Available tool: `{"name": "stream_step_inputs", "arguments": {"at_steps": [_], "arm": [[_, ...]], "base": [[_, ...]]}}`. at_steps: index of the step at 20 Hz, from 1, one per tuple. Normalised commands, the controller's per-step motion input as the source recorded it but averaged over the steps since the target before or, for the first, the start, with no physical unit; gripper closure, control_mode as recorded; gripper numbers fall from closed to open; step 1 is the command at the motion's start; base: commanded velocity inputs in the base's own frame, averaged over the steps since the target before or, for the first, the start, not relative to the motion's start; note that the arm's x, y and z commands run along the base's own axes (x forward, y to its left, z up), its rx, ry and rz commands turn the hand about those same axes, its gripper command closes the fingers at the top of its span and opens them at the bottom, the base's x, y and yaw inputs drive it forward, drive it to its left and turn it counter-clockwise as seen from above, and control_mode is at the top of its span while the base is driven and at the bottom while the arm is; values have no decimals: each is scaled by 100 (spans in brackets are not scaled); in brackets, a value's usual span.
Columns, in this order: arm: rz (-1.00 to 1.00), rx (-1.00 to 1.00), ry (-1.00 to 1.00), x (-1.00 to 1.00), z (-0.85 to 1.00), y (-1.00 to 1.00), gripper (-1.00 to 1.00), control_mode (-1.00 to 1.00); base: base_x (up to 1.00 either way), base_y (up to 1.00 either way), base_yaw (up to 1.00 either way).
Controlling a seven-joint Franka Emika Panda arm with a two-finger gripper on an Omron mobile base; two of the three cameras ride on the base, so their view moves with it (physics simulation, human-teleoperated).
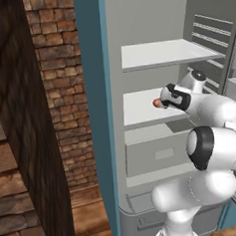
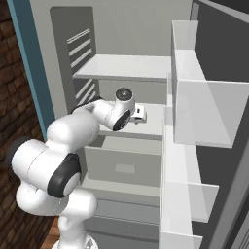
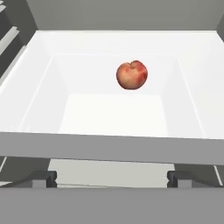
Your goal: Retrieve the pear and peach from the fridge and place them into the bowl on the dining table.
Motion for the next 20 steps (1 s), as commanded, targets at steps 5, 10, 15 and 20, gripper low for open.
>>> {"name": "stream_step_inputs", "arguments": {"at_steps": [5, 10, 15, 20], "arm": [[0, 0, 0, 40, -14, -3, -100, -100], [0, 0, 0, 36, -17, -6, -100, -100], [0, 0, 0, 40, -19, -9, -100, -100], [0, 0, 0, 38, -20, -11, -100, -100]], "base": [[0, 0, 0], [0, 0, 0], [0, 0, 0], [0, 0, 0]]}}
